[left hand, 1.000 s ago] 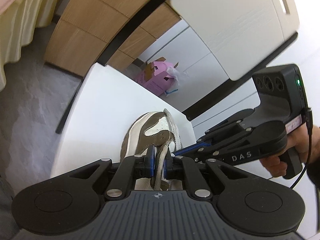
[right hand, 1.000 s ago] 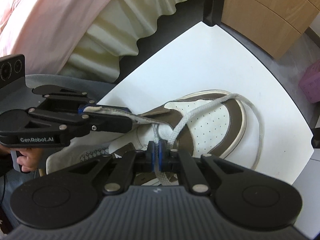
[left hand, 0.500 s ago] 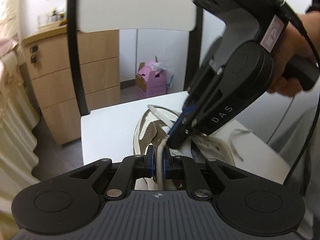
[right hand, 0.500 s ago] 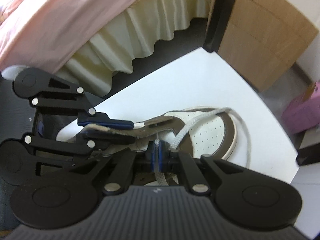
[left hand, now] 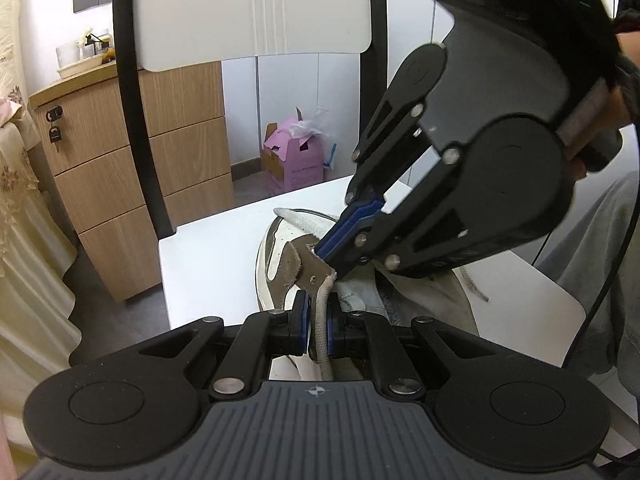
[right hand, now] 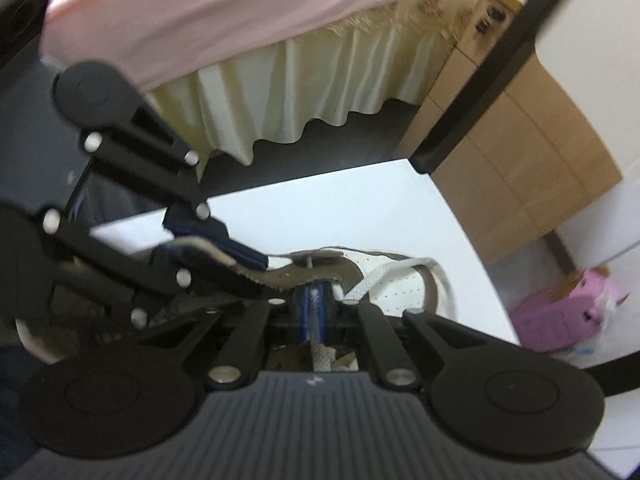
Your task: Lace up shoes with both hands
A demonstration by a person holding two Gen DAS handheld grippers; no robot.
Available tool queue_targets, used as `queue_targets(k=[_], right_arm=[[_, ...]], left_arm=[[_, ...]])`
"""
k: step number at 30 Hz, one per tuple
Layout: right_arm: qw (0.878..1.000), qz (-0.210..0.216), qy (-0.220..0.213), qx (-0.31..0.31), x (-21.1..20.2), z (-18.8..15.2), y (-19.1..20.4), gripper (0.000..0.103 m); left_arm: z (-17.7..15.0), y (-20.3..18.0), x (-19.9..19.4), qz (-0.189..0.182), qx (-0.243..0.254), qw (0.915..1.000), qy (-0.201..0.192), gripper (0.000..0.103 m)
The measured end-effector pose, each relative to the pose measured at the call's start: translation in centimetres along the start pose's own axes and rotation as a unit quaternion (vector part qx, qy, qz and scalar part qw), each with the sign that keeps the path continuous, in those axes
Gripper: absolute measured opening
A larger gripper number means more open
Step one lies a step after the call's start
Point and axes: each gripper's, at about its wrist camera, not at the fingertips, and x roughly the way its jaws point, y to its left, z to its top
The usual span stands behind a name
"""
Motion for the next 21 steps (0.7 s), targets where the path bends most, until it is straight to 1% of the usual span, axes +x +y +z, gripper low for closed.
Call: queue_targets(k=[3, 5, 8, 10, 11, 12, 14, 18, 21], right_arm=[[0.999, -0.011, 0.010, -0.041, -0.3, 0.2, 0.7, 0.009], [0.999, -0.004, 0.017, -0.043, -0.3, 0.5, 0.4, 0.011], [0.998, -0.004, 0.030, -0.056, 0.0, 0.8, 0.4, 0.011], [0.998, 0.005, 0.036, -0.042, 0.3, 0.9, 0.1, 0.010], [0.999, 0.008, 0.037, -0.035, 0.6, 0.9, 0.0, 0.006], [0.999, 0.009, 0.036, -0.033, 0.7, 0.9, 0.0, 0.005], [1.000, 0.007, 0.022, -0.021, 0.6, 0.7, 0.1, 0.003], [0.999, 0.015, -0.024, 0.041, 0.2, 0.0, -0.4, 0.003], [0.998, 0.015, -0.026, 0.048, 0.1, -0.4, -0.4, 0.005]], left_arm=[[0.0, 0.0, 0.0, 0.001, 0.004, 1.0000, 0.000, 0.010], [0.1, 0.0, 0.0, 0.001, 0.003, 1.0000, 0.001, 0.010], [0.0, -0.2, 0.0, 0.006, 0.011, 0.9999, -0.001, 0.010], [-0.1, -0.4, -0.1, 0.012, 0.020, 0.9997, -0.002, 0.010], [-0.1, -0.6, -0.1, 0.015, 0.025, 0.9996, -0.002, 0.010], [-0.2, -0.8, -0.1, 0.017, 0.031, 0.9994, -0.003, 0.010], [-0.3, -0.9, -0.1, 0.016, 0.037, 0.9992, -0.003, 0.010], [-0.3, -0.8, -0.1, 0.012, 0.044, 0.9989, -0.002, 0.010], [-0.3, -1.0, 0.0, 0.013, 0.055, 0.9984, -0.001, 0.010]])
